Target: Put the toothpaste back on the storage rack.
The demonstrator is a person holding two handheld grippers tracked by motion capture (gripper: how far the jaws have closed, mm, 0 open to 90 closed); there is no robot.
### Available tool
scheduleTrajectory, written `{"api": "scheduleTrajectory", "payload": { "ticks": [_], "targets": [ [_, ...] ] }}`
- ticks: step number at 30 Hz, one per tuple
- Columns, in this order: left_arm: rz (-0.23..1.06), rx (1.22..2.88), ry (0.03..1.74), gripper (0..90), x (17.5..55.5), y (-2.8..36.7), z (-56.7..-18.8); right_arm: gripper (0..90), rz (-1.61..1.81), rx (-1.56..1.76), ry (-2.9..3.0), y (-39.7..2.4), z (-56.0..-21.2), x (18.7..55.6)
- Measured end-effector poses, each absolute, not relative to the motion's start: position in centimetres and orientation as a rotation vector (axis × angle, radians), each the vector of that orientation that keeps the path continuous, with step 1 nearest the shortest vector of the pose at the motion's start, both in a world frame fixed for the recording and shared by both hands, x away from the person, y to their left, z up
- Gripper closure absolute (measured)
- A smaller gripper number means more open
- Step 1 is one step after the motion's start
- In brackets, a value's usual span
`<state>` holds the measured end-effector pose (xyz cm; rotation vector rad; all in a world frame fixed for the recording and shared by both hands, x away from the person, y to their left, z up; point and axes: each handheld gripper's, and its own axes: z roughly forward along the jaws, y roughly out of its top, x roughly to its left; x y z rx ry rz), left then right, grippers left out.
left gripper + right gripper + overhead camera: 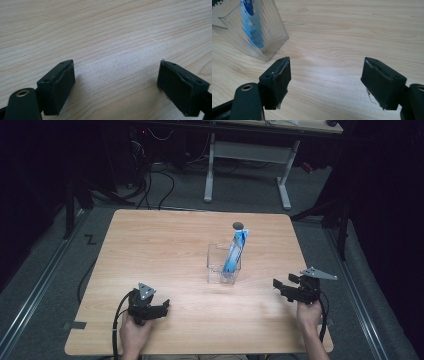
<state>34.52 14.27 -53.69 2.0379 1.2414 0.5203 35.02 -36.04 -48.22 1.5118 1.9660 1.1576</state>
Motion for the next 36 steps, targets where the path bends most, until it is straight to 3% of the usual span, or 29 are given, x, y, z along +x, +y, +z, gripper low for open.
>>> {"api": "scheduleTrajectory", "payload": {
  "ticks": [36],
  "targets": [
    [0.52, 2.038, 1.241, 14.7, 34.5, 14.3, -53.7, 25.2, 1.02, 1.567, 2.052, -34.1, -52.9, 35.7]
  ]
}}
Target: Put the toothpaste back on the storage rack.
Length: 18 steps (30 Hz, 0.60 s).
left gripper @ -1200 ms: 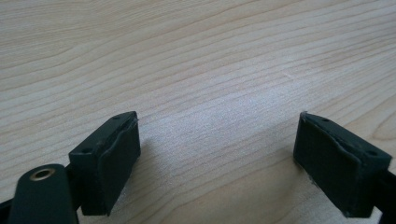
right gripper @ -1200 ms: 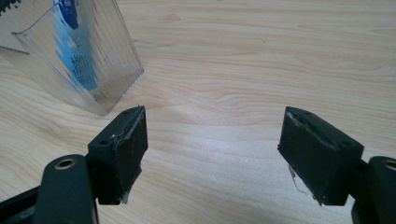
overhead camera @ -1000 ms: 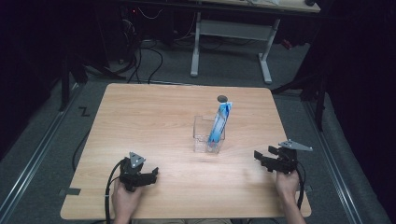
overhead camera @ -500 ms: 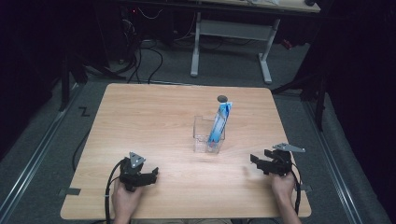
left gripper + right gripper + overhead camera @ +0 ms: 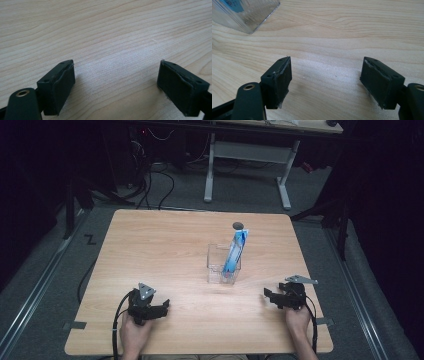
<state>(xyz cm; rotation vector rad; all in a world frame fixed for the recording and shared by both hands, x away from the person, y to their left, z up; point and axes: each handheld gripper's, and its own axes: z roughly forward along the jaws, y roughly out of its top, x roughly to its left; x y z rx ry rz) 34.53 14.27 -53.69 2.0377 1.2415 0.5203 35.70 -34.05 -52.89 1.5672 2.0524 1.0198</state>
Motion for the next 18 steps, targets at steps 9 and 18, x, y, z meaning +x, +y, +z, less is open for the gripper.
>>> {"api": "scheduleTrajectory", "payload": {
  "ticks": [9, 18],
  "targets": [
    [0.521, 2.037, 1.242, 14.7, 34.5, 14.3, -53.7, 24.9, 0.984, 1.525, 2.057, -33.6, -53.0, 35.7],
    [0.52, 2.038, 1.242, 14.7, 34.5, 14.3, -53.7, 23.9, 0.899, 1.472, 2.074, -32.8, -53.1, 35.7]
  ]
}}
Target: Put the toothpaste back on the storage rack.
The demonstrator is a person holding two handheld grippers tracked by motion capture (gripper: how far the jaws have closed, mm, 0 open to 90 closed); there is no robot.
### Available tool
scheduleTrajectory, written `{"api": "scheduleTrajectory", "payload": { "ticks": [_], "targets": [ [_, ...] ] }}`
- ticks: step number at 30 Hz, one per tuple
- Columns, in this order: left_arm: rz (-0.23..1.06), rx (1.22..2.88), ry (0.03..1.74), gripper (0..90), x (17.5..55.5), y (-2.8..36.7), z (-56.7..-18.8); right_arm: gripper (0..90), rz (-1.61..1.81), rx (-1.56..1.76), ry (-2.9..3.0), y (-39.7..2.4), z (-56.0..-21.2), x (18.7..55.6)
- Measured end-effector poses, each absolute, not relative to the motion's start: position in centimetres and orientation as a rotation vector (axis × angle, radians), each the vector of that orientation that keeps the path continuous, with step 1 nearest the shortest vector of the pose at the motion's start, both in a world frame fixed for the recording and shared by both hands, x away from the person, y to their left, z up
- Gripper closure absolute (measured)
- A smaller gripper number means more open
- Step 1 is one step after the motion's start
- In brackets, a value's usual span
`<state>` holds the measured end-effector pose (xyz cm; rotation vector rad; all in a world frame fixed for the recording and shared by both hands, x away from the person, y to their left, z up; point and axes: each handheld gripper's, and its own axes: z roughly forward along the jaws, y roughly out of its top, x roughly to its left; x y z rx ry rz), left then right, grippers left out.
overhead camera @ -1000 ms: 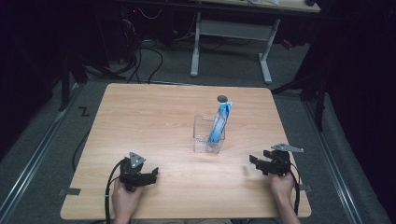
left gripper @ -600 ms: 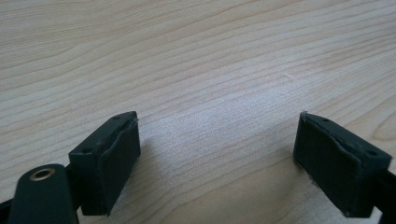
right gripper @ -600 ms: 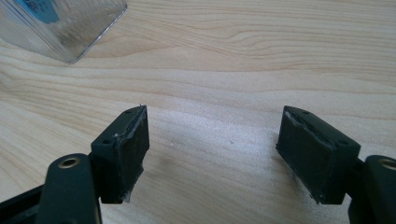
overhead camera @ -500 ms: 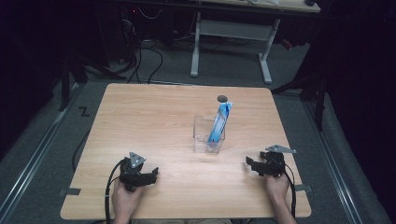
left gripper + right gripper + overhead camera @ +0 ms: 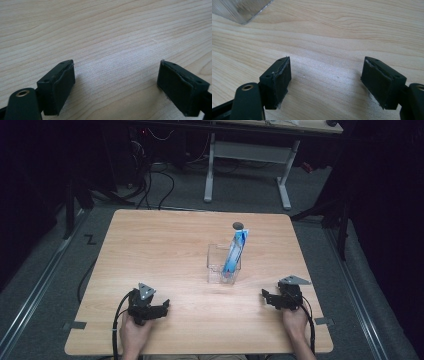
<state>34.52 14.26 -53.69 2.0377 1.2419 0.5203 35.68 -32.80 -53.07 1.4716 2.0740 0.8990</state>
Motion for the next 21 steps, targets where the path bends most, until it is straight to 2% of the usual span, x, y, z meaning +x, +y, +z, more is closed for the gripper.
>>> {"api": "scheduleTrajectory", "payload": {
  "ticks": [21],
  "targets": [
    [0.519, 2.038, 1.241, 14.8, 34.5, 14.27, -53.69, 22.9, 0.858, 1.455, 2.075, -32.34, -53.11, 35.59]
  ]
}}
